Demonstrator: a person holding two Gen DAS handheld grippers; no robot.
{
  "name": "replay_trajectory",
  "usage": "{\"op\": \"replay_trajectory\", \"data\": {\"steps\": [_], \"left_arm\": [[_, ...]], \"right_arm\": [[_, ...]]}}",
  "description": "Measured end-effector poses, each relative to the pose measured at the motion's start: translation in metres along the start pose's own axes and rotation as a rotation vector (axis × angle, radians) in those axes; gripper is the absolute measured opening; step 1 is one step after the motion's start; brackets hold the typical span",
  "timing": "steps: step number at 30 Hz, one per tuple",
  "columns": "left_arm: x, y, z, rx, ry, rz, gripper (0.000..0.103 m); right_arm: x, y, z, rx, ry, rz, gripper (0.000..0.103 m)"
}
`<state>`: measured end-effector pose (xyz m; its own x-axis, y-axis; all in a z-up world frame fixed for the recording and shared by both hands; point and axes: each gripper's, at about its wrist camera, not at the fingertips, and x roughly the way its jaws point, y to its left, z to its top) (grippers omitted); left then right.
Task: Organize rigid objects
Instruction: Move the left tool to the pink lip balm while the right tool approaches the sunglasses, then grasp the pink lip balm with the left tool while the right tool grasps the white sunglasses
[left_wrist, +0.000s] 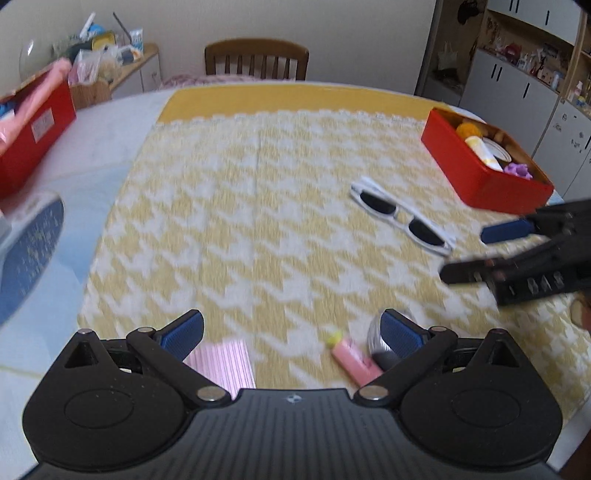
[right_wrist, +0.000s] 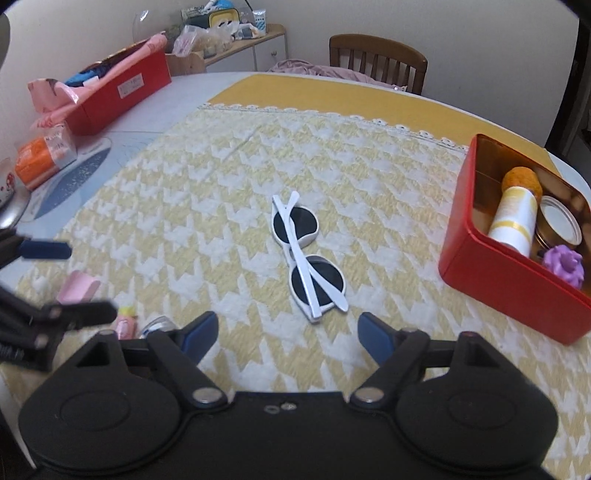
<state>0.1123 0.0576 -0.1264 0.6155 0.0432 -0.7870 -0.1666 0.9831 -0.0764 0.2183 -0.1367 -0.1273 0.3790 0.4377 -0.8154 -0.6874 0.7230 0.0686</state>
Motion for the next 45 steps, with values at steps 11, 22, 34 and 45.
{"op": "replay_trajectory", "data": {"steps": [11,22,34,45], "left_arm": [[0.008,-0.01,-0.016,0.012,0.044,-0.004,0.071],[0.007,-0.021,-0.016,0.043,0.041,-0.026,0.041],[0.005,-0.023,-0.016,0.067,0.036,-0.022,0.017],[0.0,-0.021,-0.009,0.096,-0.004,-0.016,0.017]], "right_arm": [[0.035,-0.015,0.018,0.03,0.042,-0.009,0.06],[0.044,-0.005,0.021,-0.061,0.008,-0.045,0.055],[0.04,0.001,0.017,-0.071,-0.024,-0.042,0.041],[0.027,-0.005,0.01,-0.034,-0.03,-0.03,0.041]]}}
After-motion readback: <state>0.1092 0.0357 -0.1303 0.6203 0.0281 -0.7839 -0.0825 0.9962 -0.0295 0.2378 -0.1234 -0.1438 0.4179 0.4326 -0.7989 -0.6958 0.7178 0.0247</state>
